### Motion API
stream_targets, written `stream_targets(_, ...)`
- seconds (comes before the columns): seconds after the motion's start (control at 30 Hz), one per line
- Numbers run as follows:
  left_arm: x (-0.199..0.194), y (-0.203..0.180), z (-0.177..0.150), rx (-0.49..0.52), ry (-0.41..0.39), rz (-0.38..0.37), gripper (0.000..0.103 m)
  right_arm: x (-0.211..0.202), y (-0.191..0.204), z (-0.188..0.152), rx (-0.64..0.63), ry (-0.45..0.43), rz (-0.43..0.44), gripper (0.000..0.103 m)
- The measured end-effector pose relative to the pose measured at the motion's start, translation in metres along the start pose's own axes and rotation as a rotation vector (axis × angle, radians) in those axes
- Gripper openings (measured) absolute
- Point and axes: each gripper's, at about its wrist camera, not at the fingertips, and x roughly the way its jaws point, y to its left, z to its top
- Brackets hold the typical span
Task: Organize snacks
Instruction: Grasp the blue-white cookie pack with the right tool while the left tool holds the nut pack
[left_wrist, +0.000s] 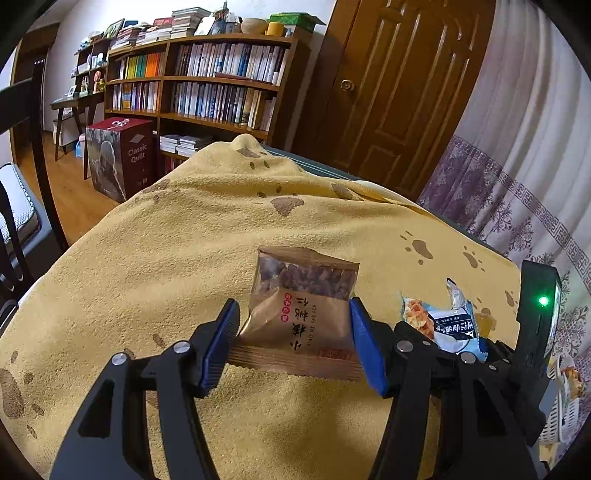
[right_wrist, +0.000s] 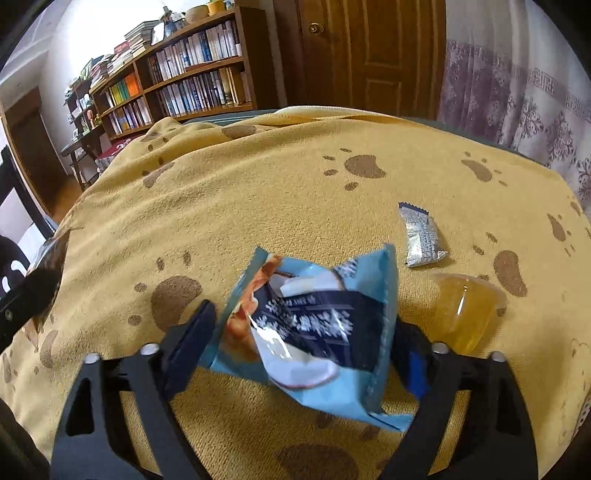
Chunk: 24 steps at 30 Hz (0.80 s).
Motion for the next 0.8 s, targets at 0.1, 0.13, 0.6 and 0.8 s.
stream_targets(0.1, -0.001, -0.001, 0.0, 0.002, -0.001, -0.003, 0.061, -0.008, 0.002, -0.006, -0.017, -0.021, -0.017, 0.07)
stream_targets(0.13, -0.001, -0.002, 0.0, 0.004, -0.001, -0.004, 0.061, -0.011, 0.002, -0.007, -0.02, -0.025, -0.019, 0.07)
stream_targets(0.6, -0.005, -0.001, 0.001, 0.0, -0.003, -0.033, 0.06, -0.072, -0.008, -0.044, 0.028, -0.087, 0.027, 0.059)
stream_targets(0.8, -0.008, -0.003, 0.001, 0.001, -0.006, -0.052, 0.06, -0.106, -0.019, -0.069, 0.073, -0.109, 0.029, 0.059)
